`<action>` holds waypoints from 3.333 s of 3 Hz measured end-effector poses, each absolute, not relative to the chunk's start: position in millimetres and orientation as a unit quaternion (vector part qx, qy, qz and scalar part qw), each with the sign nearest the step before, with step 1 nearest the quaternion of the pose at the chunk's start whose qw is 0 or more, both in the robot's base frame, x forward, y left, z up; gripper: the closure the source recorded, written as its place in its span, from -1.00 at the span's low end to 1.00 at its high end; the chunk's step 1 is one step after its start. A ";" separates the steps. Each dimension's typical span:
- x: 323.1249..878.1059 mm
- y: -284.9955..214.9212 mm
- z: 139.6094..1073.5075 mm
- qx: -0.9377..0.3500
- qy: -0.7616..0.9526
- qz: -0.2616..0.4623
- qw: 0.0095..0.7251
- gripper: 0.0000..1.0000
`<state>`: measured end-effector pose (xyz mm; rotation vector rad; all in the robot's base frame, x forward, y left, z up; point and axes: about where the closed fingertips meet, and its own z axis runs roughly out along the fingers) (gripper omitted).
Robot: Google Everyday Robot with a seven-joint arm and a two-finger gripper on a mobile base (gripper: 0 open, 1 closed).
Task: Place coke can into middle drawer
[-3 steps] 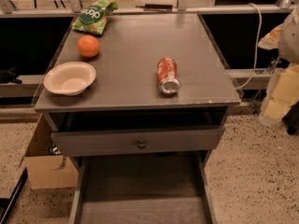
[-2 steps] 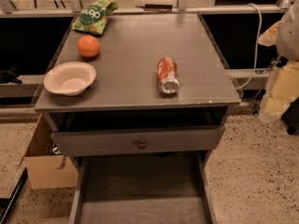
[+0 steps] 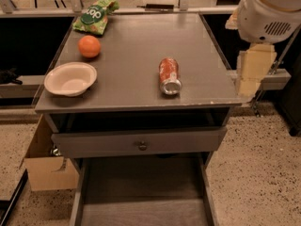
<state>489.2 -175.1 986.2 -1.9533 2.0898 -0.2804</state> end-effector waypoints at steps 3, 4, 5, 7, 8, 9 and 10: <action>458.5 -104.8 1003.4 -0.831 0.523 -0.039 0.187 -1.00; 451.3 -103.9 1005.3 -0.820 0.542 -0.037 0.178 -1.00; 472.3 -99.4 994.5 -0.818 0.554 -0.018 0.157 -1.00; 542.9 -95.4 972.0 -0.834 0.537 -0.090 0.093 -1.00; 563.2 -108.4 964.9 -0.831 0.533 -0.140 0.082 -1.00; 563.2 -108.4 964.9 -0.831 0.533 -0.140 0.082 -1.00; 549.0 -99.0 977.6 -0.836 0.522 -0.134 0.099 -1.00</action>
Offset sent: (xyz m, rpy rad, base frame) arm -0.0554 0.0734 0.0174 0.1109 0.0088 0.9096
